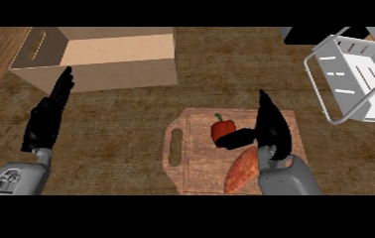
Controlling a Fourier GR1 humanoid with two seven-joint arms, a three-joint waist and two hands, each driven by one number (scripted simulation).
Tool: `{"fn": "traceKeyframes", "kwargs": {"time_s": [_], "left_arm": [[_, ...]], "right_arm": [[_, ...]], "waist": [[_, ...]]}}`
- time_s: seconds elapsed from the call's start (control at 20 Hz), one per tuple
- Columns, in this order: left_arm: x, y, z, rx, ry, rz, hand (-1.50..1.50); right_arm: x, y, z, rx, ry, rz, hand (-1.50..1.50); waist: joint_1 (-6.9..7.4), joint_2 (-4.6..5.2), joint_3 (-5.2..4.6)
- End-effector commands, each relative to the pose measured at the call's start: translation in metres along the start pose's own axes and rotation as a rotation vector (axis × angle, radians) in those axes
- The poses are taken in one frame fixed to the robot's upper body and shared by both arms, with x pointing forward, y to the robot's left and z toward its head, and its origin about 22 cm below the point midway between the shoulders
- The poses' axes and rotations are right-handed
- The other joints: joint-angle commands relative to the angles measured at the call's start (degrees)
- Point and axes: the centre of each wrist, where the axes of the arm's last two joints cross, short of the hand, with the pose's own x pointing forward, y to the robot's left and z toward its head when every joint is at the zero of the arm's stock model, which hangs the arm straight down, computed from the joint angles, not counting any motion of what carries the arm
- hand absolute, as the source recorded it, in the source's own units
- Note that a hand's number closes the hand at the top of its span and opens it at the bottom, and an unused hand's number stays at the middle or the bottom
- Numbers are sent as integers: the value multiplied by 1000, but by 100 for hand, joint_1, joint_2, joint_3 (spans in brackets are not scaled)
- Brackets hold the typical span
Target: Pick the bell pepper from the cutting board and place it in the tiered basket
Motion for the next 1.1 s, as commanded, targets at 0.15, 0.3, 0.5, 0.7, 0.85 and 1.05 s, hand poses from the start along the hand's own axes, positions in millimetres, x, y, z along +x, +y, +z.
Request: {"fn": "traceKeyframes", "kwargs": {"time_s": [0.15,0.3,0.5,0.7,0.85,1.05], "left_arm": [[-4,5,3,5,1,-3,0],[-2,1,-4,4,13,14,0],[-3,-12,6,-10,-8,-4,0],[-1,-1,-1,-7,10,-10,0],[-4,-5,4,5,-10,-2,0],[-4,-1,5,-6,-3,-4,0]], "right_arm": [[12,8,3,-43,217,143,-150],[12,18,5,-63,203,151,-150],[35,2,-3,-79,196,175,-150],[29,16,-5,-48,210,190,-150],[13,27,-4,-30,233,187,-150],[19,21,-15,-20,263,166,-150]], "waist": [[-41,-12,3],[-41,-5,4],[20,0,6],[20,0,7],[9,-5,8],[42,5,9]]}}
